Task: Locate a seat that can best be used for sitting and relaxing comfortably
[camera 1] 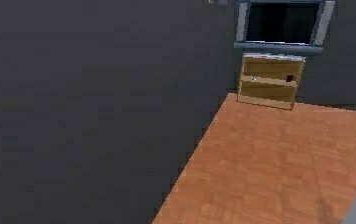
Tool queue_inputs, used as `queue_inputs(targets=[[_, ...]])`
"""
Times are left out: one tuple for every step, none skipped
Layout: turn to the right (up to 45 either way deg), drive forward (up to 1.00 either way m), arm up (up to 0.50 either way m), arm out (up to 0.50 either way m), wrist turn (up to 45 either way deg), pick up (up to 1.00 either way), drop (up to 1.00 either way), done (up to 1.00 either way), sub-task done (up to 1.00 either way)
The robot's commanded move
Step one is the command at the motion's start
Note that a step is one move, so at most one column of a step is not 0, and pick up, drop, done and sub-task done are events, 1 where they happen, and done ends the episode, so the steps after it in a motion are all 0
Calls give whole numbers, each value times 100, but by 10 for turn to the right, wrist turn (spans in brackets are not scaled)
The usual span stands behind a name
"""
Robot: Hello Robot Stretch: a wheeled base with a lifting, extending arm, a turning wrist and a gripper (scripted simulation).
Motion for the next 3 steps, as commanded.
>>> queue_inputs(targets=[[360, 0, 0, 0, 0, 0, 0, 0, 0], [0, 25, 0, 0, 0, 0, 0, 0, 0], [-90, 0, 0, 0, 0, 0, 0, 0, 0]])
